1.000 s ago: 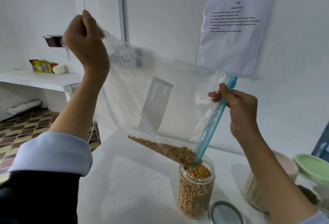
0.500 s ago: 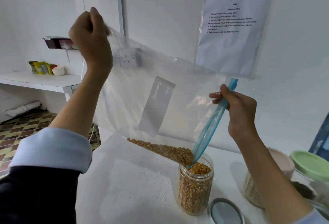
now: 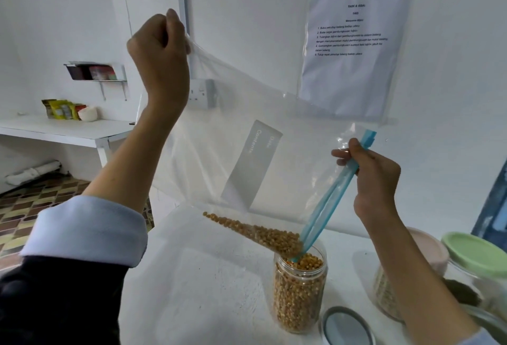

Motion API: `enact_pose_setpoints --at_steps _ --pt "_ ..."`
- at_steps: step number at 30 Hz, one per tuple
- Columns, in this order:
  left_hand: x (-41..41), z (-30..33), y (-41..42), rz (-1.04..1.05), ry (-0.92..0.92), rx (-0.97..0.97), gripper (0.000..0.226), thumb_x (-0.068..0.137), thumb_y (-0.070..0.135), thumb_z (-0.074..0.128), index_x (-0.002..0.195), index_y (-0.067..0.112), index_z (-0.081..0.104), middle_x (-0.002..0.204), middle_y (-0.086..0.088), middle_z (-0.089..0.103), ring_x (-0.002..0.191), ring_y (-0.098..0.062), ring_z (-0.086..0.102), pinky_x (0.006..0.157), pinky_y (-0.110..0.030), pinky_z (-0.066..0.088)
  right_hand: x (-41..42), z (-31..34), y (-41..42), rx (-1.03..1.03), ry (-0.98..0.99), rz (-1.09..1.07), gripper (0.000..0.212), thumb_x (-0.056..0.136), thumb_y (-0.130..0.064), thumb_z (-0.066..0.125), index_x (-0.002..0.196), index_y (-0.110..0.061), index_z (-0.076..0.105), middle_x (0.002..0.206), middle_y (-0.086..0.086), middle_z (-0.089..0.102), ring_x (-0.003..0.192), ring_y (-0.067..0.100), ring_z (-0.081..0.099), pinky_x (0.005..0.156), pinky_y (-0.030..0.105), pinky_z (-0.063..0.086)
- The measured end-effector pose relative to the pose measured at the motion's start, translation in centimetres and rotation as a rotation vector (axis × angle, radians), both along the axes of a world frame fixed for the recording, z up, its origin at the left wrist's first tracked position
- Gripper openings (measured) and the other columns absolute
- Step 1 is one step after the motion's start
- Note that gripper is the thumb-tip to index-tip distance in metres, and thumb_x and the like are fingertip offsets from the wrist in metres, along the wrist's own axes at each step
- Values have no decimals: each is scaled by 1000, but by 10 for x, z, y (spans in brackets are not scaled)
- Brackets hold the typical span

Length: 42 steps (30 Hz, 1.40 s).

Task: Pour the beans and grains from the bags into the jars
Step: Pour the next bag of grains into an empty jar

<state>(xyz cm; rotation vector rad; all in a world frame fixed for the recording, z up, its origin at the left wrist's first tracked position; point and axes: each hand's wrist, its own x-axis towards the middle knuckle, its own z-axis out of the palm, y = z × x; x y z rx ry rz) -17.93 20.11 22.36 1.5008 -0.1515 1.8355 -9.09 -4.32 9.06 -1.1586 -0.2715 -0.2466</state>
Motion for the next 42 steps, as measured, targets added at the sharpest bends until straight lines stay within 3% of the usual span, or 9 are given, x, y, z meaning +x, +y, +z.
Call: enact_pose_setpoints --at_steps 8,19,22,28,31,36,39,42 --pt "-1 1 -7 38 13 27 42 92 17 43 51 22 36 44 13 39 42 -1 39 52 -16 32 0 -3 -3 -11 48 -6 23 90 -22 63 68 -17 68 64 -9 71 70 11 61 85 26 49" --pt "-3 7 -15 40 60 54 39 89 24 41 51 22 35 47 5 39 43 -3 37 52 -17 32 1 -7 -5 27 25 -81 24 91 -23 62 68 -19 67 63 -11 70 61 6 62 71 17 48" --pt "-1 6 -15 60 104 63 41 91 22 43 51 22 37 47 6 42 43 -2 40 53 -14 33 4 -12 -4 -47 26 -24 24 92 -22 61 71 -15 68 63 -10 70 57 4 62 70 17 50" --pt "-18 1 -3 -31 436 191 28 89 24 56 62 20 54 47 12 55 40 -3 47 56 -17 42 11 -20 -8 -23 63 -59 25 92 -21 61 69 -15 68 61 -9 70 62 9 62 74 22 50" --pt "-35 2 6 -82 694 308 14 87 14 62 77 20 56 71 5 59 51 -3 54 55 -15 45 14 -23 -10 -42 55 -64 24 92 -22 61 70 -16 69 63 -10 71 60 7 63 77 22 51" --pt "-49 -8 32 -144 919 333 37 74 3 73 92 30 56 96 -3 55 79 -22 54 80 -35 48 16 -29 -5 -66 55 -54 24 93 -22 60 70 -17 69 63 -11 71 63 9 63 76 21 51" --pt "-50 -22 39 -183 1018 380 56 73 -7 70 103 35 47 97 -1 48 85 -24 65 80 -38 53 20 -33 -2 -73 77 -56 26 92 -21 61 68 -18 68 63 -10 71 67 14 63 76 24 50" --pt "-47 -37 45 -185 1044 407 66 75 -19 62 101 37 39 96 -1 46 85 -25 68 72 -37 55 26 -35 0 -84 86 -49 26 92 -20 62 66 -18 69 64 -9 71 67 15 62 75 25 49"
